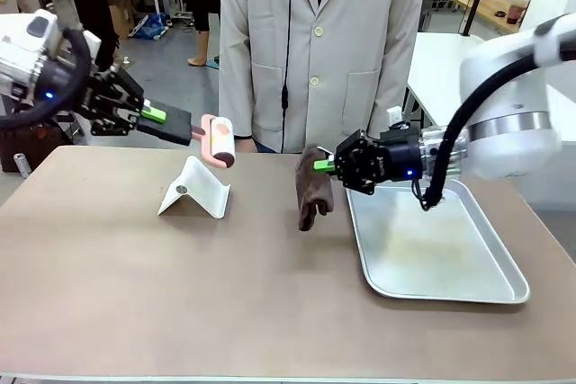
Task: Clean the surface of the table.
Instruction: Return the Lint Roller and towel to their original positions.
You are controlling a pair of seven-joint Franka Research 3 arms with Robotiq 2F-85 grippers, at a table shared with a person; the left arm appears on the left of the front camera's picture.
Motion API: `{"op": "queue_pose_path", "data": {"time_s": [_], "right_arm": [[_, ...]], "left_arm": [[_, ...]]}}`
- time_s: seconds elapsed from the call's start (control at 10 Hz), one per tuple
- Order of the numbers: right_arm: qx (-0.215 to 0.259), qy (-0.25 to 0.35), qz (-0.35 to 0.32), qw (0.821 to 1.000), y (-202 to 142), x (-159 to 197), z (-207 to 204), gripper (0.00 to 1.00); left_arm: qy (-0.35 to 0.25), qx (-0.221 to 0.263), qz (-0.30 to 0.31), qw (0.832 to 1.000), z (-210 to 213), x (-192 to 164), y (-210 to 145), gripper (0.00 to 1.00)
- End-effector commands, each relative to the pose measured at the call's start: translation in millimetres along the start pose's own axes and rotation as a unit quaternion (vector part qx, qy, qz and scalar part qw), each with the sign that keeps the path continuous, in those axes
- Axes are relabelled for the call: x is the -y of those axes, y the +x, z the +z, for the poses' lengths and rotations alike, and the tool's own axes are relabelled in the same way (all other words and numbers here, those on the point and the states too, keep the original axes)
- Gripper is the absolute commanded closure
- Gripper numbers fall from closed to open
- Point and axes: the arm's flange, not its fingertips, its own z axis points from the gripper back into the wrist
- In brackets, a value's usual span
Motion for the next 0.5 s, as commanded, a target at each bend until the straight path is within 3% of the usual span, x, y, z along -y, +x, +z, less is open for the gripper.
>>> {"op": "queue_pose_path", "data": {"time_s": [0.0,0.2,0.3,0.4], "right_arm": [[0.023,-0.014,0.009,1.000,10.1,5.3,-9.7,0.89],[0.023,-0.030,0.001,0.999,12.3,19.4,-10.8,0.89],[-0.013,-0.041,0.001,0.999,14.3,20.9,-3.5,0.89],[0.012,-0.022,-0.015,1.000,9.0,19.0,-5.0,0.89]], "left_arm": [[0.017,-0.030,-0.017,0.999,-14.3,-6.2,-1.4,0.78],[0.019,-0.082,0.012,0.996,-20.2,-14.9,1.1,0.78],[0.017,-0.034,-0.005,0.999,-23.4,-7.5,-4.4,0.78],[0.017,-0.034,-0.005,0.999,-23.4,-7.5,-4.4,0.78]]}}
